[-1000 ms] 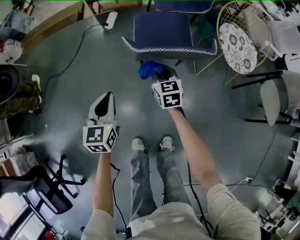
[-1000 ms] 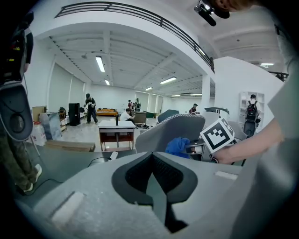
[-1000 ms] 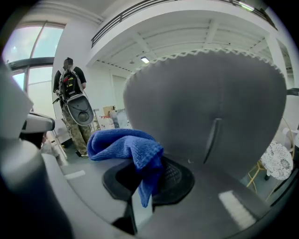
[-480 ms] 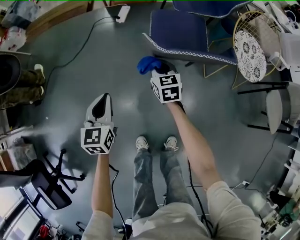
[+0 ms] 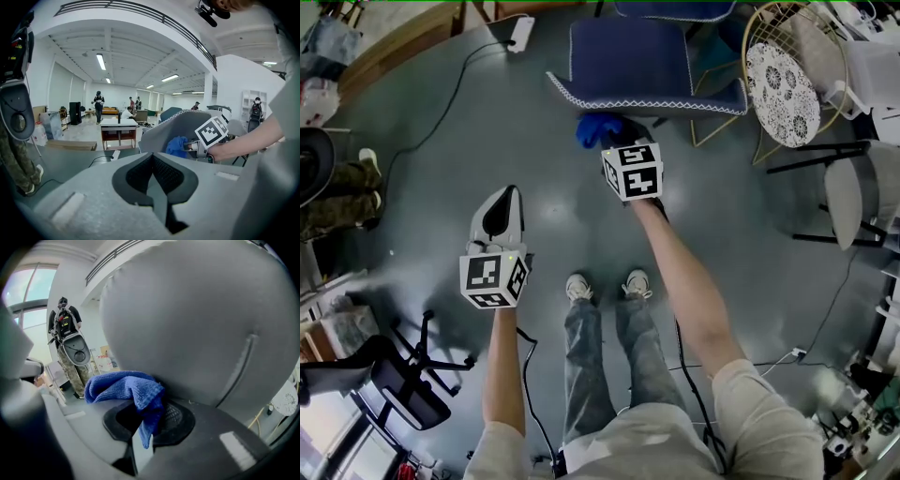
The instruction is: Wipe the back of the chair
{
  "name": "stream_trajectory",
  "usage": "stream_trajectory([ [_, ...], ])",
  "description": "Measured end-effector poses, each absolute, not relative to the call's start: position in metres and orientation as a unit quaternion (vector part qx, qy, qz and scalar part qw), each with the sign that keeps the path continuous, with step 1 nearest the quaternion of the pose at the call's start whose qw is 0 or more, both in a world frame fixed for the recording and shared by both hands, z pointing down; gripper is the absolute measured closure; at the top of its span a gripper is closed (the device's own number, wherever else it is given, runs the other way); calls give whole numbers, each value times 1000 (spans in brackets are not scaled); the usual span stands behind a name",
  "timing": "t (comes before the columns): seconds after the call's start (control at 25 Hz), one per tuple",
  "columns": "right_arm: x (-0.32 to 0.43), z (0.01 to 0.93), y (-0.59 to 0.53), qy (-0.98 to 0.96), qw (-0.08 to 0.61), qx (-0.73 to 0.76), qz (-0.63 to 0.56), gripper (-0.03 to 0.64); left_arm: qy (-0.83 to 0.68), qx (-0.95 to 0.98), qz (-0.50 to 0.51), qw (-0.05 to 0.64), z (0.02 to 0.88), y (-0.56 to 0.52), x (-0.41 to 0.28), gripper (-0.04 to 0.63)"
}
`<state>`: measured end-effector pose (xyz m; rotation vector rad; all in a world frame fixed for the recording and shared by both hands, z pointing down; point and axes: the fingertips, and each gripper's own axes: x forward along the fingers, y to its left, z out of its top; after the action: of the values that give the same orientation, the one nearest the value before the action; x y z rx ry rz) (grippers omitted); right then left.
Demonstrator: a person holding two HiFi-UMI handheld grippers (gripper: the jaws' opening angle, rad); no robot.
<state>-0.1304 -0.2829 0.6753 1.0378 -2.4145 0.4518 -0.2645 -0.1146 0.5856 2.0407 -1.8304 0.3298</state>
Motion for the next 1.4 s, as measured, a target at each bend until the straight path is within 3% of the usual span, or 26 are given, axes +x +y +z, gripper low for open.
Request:
stream_trajectory([
  [0.96, 108, 677, -356, -827, 233, 478, 180, 569, -585, 779, 140, 177, 582, -199, -97, 595],
  [1.4, 177, 672, -359, -808, 228, 515, 175, 571, -568, 793, 140, 172, 578, -216, -49, 595],
])
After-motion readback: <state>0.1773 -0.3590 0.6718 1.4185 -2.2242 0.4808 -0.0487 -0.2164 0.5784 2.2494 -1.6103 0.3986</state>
